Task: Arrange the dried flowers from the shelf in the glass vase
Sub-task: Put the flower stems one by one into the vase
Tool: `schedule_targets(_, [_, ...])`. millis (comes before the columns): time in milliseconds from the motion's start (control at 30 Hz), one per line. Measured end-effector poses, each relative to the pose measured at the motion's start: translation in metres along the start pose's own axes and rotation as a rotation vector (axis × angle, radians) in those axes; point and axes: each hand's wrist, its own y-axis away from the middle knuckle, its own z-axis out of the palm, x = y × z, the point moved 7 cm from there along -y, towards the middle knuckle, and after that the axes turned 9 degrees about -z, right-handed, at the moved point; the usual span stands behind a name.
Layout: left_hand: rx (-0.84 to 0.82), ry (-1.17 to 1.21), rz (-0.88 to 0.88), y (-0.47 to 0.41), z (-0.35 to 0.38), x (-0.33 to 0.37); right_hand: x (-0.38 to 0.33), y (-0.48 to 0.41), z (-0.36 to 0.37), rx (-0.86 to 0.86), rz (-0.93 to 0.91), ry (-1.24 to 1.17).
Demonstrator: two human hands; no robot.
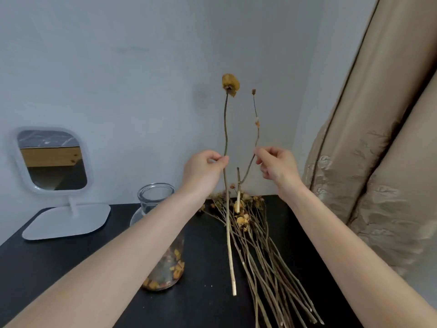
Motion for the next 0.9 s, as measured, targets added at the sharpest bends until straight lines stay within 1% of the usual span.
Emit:
schedule_targets(133, [0.108, 0.073, 0.093, -0.004, -0.061, 0.042, -0.054, -0.007, 0.027, -0.035, -0.09, -0.158])
schedule_targets(267, [0.262, 0.156, 0.135, -0.008, -0.126, 0.062, -0.09, -0.008, 0.061, -0.065, -0.164, -0.25])
schedule_targets(400, [0.409, 0.223, 0.21, -0.005, -0.176, 0.075, -0.111, -0.009, 0.088, -0.071, -0.215, -0.314])
schedule_targets(533, [0.51, 0.203, 0.266, -0.008, -0.199, 0.074, -0.114, -0.01, 0.107, -0.08, -0.226, -0.327])
schedule_targets(700, [0.482, 0.19, 0.222, -0.017, -0.187, 0.039, -0.103, -0.01, 0.119, -0.081, -0.208, -0.361])
schedule_targets(900, [0.342, 0.152, 0.134, -0.013, -0.155, -0.007, -0.084, -0.007, 0.122, -0.085, -0.177, -0.337])
